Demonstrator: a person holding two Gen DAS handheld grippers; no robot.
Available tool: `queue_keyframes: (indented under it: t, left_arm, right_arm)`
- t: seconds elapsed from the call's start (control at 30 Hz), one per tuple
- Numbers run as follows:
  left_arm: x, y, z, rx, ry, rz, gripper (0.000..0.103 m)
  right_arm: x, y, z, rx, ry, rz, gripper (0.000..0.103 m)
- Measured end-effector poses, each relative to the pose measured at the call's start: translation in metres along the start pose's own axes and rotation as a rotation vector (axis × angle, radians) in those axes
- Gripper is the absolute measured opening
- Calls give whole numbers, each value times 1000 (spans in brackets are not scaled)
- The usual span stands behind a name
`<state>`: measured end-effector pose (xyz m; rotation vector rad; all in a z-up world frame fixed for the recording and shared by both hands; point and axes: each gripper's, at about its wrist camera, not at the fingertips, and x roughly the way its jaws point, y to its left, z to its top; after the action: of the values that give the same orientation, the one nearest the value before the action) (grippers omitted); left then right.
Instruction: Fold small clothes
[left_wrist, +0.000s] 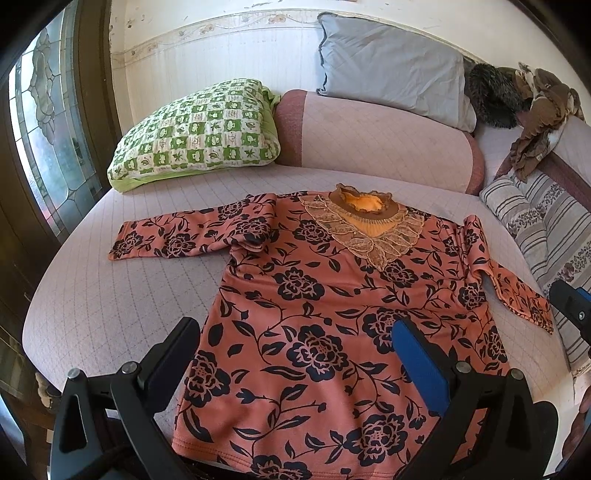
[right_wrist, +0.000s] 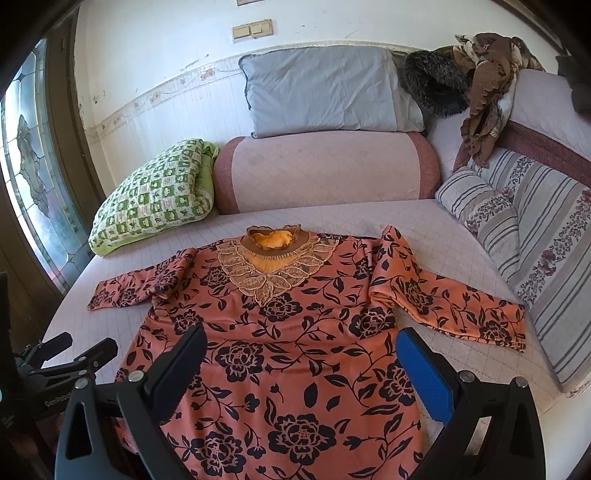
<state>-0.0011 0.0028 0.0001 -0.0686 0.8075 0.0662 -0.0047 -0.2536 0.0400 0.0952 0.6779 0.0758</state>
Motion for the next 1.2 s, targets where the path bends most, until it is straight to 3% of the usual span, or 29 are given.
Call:
queue_keyframes:
  t: [1.2]
  left_arm:
    - [5, -6, 0, 4, -17, -23, 103]
  right_arm:
    - [2, 3, 2, -12, -5, -4, 103]
